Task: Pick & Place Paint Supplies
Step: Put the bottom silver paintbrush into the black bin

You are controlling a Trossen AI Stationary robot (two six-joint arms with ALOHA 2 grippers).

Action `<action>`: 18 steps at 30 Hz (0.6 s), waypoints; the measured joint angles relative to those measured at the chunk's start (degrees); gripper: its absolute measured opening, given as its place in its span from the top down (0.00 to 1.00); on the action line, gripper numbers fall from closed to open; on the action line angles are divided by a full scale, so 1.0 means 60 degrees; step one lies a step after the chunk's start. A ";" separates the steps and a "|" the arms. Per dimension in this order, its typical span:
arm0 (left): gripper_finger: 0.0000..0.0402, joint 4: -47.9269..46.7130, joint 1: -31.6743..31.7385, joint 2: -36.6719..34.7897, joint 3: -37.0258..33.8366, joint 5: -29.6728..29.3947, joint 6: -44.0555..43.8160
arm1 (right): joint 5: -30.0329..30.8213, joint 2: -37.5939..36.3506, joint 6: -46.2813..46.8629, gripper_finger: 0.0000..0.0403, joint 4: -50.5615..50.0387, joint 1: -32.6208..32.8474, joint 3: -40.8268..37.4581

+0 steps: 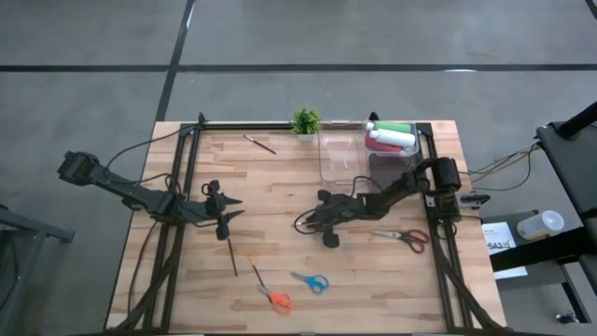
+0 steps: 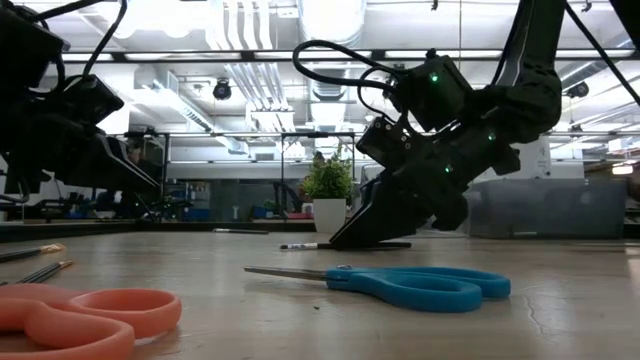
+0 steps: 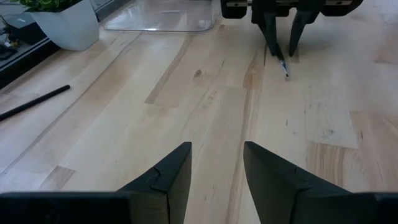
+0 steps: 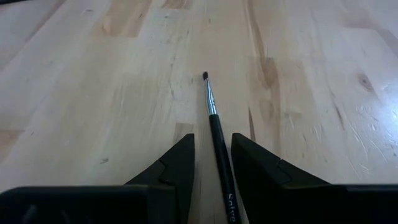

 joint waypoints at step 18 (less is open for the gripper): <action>0.61 -0.0038 0.0000 0.0000 0.0000 0.0000 0.0000 | 0.0142 0.0007 0.0033 0.95 -0.0200 -0.0015 0.0001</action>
